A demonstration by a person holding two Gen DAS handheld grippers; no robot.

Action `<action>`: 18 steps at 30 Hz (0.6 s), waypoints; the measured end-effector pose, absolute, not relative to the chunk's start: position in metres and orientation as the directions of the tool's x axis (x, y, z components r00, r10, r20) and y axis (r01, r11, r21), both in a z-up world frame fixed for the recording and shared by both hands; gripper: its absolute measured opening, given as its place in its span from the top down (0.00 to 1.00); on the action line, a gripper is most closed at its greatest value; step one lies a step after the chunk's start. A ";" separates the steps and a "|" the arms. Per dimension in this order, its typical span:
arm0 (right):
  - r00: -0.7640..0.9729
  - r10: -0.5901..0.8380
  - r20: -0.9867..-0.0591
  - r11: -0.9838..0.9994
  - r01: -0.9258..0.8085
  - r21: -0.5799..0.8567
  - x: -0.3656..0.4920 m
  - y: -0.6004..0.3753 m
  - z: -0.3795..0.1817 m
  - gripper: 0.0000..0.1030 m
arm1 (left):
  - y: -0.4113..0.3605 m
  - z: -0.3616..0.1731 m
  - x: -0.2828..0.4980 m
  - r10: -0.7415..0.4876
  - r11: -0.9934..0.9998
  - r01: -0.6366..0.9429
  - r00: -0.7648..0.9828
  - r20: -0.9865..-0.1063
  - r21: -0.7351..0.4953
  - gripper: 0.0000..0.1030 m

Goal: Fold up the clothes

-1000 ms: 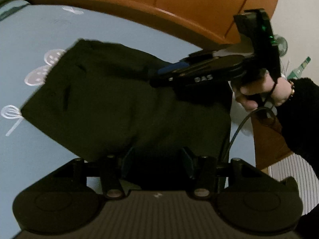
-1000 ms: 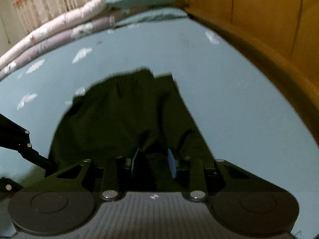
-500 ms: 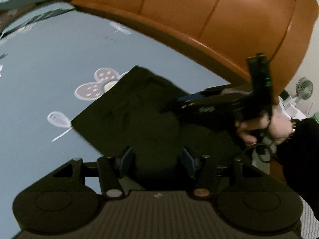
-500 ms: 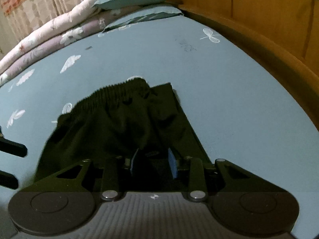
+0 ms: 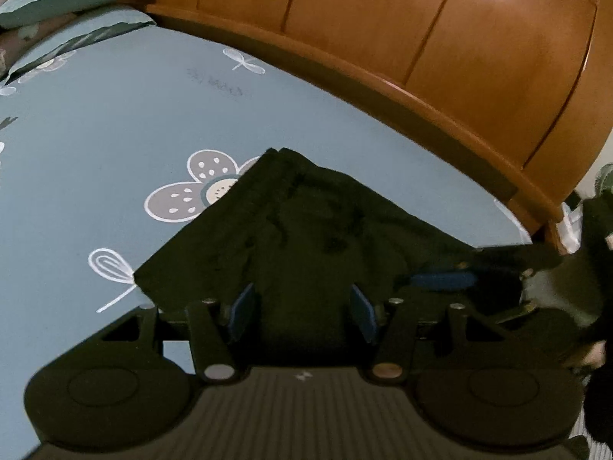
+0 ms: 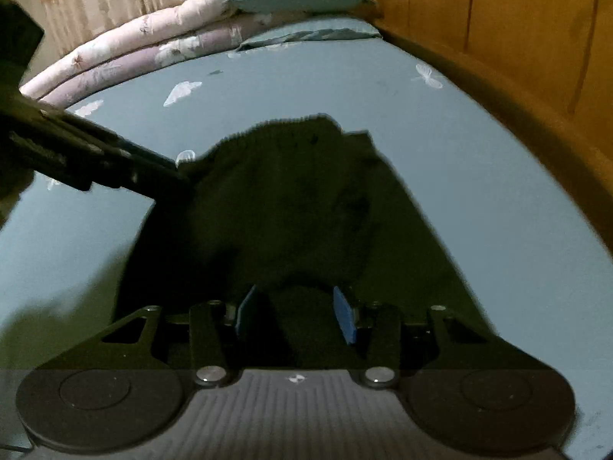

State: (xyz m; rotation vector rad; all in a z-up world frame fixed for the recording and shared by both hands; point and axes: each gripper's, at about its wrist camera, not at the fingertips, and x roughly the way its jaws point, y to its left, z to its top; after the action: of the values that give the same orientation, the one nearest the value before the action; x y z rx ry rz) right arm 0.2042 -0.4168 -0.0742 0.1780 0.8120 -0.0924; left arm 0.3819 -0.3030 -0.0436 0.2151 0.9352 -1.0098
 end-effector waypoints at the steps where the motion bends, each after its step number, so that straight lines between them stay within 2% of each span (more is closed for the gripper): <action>1: 0.693 -0.010 -0.721 0.979 0.155 0.135 0.206 -0.418 -0.077 0.51 | -0.305 -0.045 0.380 -0.627 0.543 0.803 0.191 -0.755 -0.247 0.47; 5: 0.709 -0.017 -0.705 0.977 0.163 0.140 0.180 -0.416 -0.061 0.50 | -0.305 -0.044 0.373 -0.622 0.520 0.822 0.179 -0.762 -0.232 0.47; 7: 0.720 -0.025 -0.694 0.977 0.163 0.134 0.163 -0.414 -0.052 0.43 | -0.302 -0.041 0.369 -0.620 0.517 0.828 0.188 -0.762 -0.216 0.47; 12: 0.746 -0.045 -0.665 0.979 0.165 0.119 0.120 -0.408 -0.027 0.33 | -0.299 -0.037 0.349 -0.627 0.481 0.858 0.193 -0.755 -0.181 0.46; 18: 0.694 -0.022 -0.719 0.978 0.165 0.129 0.095 -0.393 -0.060 0.32 | -0.308 -0.052 0.328 -0.622 0.430 0.886 0.153 -0.768 -0.172 0.46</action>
State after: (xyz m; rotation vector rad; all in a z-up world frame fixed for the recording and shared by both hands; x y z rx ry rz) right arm 0.0947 -0.3926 -0.0605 0.1897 0.7979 -0.1046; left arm 0.3285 -0.3079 -0.0516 0.3559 0.8907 -1.1146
